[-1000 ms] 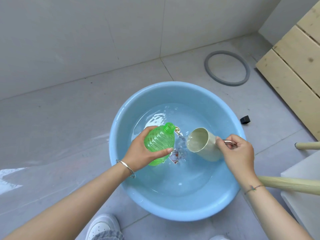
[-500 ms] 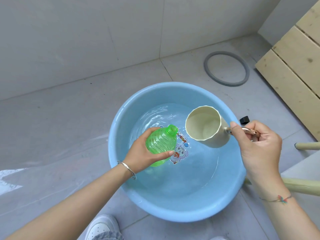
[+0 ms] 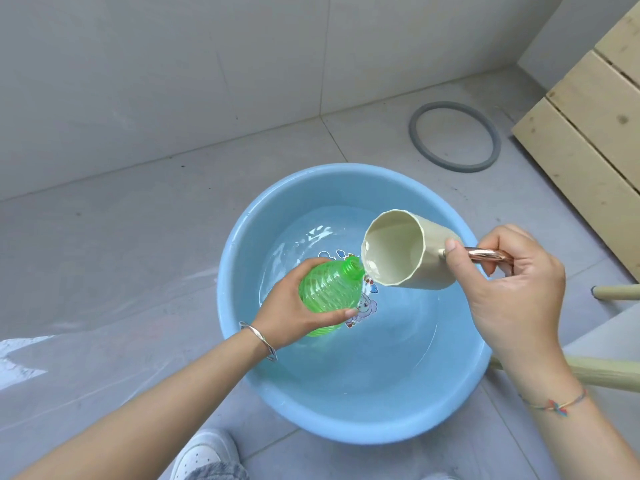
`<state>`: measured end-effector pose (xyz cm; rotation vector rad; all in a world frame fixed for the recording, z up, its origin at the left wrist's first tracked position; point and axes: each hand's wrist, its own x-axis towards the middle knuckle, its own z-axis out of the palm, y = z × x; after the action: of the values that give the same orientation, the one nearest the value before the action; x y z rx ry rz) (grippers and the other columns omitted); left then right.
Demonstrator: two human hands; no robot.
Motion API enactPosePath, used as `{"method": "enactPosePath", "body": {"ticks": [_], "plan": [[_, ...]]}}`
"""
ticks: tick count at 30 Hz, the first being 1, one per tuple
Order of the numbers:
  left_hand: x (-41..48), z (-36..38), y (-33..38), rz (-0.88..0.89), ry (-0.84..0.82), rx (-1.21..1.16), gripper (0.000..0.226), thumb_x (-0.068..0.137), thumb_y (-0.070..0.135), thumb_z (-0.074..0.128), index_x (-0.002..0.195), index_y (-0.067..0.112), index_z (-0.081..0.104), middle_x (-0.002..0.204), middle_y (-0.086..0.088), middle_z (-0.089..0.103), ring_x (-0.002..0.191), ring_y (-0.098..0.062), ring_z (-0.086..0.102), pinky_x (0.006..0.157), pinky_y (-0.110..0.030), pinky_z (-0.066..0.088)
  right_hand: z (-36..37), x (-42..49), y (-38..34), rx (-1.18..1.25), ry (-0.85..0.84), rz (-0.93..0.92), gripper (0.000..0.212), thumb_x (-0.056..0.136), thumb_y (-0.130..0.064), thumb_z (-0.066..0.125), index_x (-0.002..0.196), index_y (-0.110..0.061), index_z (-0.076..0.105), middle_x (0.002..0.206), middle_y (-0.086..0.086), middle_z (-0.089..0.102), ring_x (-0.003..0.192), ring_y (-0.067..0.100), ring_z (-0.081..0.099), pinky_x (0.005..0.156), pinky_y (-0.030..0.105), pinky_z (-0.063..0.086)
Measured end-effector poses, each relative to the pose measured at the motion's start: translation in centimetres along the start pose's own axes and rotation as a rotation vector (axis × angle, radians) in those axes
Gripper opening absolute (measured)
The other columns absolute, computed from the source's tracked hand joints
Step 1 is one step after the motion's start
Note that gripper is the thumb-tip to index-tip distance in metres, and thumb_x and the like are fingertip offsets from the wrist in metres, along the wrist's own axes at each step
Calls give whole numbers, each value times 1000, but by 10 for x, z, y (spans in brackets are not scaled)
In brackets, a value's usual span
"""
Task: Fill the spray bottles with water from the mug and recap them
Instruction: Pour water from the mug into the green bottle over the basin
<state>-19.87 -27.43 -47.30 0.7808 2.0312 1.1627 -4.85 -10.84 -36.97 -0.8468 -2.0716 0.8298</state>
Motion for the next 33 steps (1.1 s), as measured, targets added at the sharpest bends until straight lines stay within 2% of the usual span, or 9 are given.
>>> {"method": "enactPosePath", "body": {"ticks": [2, 6, 8, 14, 19, 22, 25, 33], "plan": [[1, 0, -1, 10, 1, 9, 83, 47, 70, 76, 121, 41, 53, 121, 22, 59, 117, 5, 51, 98, -11, 36, 1, 0, -3, -30, -6, -48, 39, 78, -28, 66, 56, -20, 35, 62, -10, 42, 62, 9, 37, 58, 17, 28], [0, 0, -2, 12, 6, 5, 78, 50, 62, 81, 120, 41, 53, 119, 22, 60, 115, 4, 52, 98, -11, 37, 0, 2, -9, -91, 5, -117, 37, 78, -27, 65, 56, -16, 38, 57, -6, 40, 66, 12, 39, 61, 21, 30], [0, 0, -2, 10, 7, 5, 78, 49, 65, 80, 118, 43, 52, 119, 21, 60, 114, 5, 52, 98, -11, 37, -1, 3, -11, -120, 7, -142, 37, 79, -27, 64, 56, -14, 39, 58, -7, 40, 66, 12, 39, 61, 22, 30], [-1, -2, -3, -2, 7, 33, 73, 48, 67, 80, 112, 53, 48, 120, 25, 58, 113, 9, 50, 91, 0, 31, -2, 5, -18, -183, 24, -218, 36, 80, -25, 65, 57, -11, 41, 58, -10, 38, 65, 18, 32, 63, 29, 28], [-1, -2, -2, -7, 2, 30, 66, 53, 57, 84, 107, 55, 46, 117, 30, 55, 111, 12, 49, 90, 3, 29, -2, 6, -25, -212, 33, -284, 36, 80, -24, 65, 56, -9, 42, 59, -12, 33, 65, 18, 29, 66, 28, 26], [-2, -2, -2, -6, 5, 26, 69, 48, 67, 83, 106, 56, 47, 115, 34, 55, 110, 20, 46, 90, 3, 30, -1, 6, -26, -235, 41, -318, 36, 80, -23, 66, 56, -6, 44, 57, -4, 33, 64, 20, 30, 67, 29, 27], [-2, -2, -3, -11, 8, 29, 68, 46, 70, 74, 107, 56, 47, 116, 32, 56, 111, 19, 46, 90, 2, 31, 0, 6, -26, -267, 51, -351, 36, 80, -21, 66, 56, -5, 44, 57, 0, 36, 63, 21, 32, 69, 29, 27], [-3, -1, -5, 2, 3, 8, 71, 47, 70, 75, 111, 53, 49, 118, 29, 58, 114, 13, 50, 94, -3, 33, 1, 5, -28, -319, 51, -433, 36, 79, -19, 67, 55, -6, 43, 58, 1, 34, 67, 18, 29, 71, 30, 24]]}}
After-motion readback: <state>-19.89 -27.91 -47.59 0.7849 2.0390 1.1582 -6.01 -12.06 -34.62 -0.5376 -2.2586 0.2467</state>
